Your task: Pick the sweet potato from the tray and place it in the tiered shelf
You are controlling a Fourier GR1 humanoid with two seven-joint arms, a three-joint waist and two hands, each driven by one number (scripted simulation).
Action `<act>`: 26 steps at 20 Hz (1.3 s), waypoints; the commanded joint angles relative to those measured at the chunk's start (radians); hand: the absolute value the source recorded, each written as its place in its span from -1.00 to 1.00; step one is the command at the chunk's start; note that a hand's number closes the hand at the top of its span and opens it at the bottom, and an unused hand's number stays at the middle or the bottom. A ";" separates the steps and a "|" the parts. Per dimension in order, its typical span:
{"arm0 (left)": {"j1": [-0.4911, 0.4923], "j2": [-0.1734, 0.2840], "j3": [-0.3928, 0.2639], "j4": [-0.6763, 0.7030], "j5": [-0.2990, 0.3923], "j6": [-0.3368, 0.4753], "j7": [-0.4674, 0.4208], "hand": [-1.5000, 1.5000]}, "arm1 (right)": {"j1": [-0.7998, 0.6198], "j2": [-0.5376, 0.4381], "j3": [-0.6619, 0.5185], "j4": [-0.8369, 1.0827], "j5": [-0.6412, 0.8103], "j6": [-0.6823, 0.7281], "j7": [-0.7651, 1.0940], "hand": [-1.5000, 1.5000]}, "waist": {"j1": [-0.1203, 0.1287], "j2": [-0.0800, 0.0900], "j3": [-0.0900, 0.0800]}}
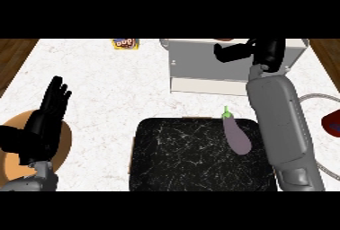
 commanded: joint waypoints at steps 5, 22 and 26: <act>0.013 -0.031 -0.015 0.052 -0.035 0.016 -0.055 0.00 | -0.006 -0.042 -0.040 -0.138 0.017 -0.067 0.122 -1.00 | -0.009 0.021 0.000; 0.062 0.008 0.033 -0.053 0.012 -0.028 0.013 0.00 | 0.511 -0.306 -0.341 -0.820 -0.427 0.344 0.277 -1.00 | -0.013 0.020 0.001; -0.062 0.005 0.054 0.080 0.007 -0.022 -0.025 0.00 | 0.611 -0.310 -0.391 -0.836 -0.503 0.374 0.202 -1.00 | -0.013 0.023 0.001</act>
